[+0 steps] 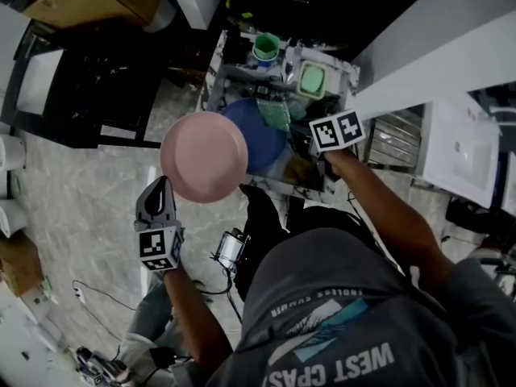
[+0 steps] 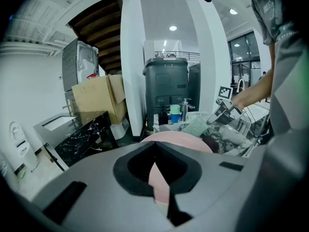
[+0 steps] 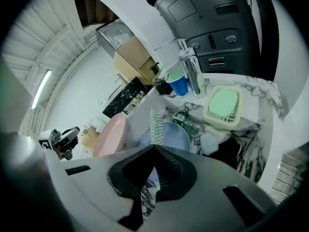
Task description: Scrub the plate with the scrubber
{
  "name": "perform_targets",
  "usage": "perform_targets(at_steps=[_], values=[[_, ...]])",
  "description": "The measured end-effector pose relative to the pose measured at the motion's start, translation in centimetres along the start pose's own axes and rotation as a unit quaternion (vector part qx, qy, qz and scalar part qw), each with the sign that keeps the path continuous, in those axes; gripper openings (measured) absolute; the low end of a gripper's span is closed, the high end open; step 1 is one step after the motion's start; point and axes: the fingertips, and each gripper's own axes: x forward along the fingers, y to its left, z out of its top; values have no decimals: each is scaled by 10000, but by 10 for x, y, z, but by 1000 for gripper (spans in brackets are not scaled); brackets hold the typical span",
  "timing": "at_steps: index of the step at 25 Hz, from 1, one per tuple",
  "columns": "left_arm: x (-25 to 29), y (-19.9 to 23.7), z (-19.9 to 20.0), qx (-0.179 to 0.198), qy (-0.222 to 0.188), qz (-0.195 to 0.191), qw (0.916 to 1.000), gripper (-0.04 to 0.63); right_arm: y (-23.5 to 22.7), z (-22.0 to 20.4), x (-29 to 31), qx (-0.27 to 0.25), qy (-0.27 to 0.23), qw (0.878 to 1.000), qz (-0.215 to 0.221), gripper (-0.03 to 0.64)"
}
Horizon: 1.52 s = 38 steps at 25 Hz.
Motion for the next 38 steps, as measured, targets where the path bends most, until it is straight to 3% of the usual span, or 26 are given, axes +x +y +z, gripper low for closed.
perform_targets(at_steps=[9, 16, 29, 38], values=[[-2, 0, -2, -46, 152, 66, 9999, 0, -15, -20, 17, 353, 254, 9990, -27, 28], [0, -3, -6, -76, 202, 52, 9998, 0, -32, -28, -9, 596, 147, 9981, -57, 28], [7, -21, 1, 72, 204, -88, 9997, 1, -104, 21, -116, 1191, -1228, 9850, -204, 28], [12, -41, 14, 226, 206, -179, 9994, 0, -167, 32, -154, 2250, -2137, 9504, -233, 28]])
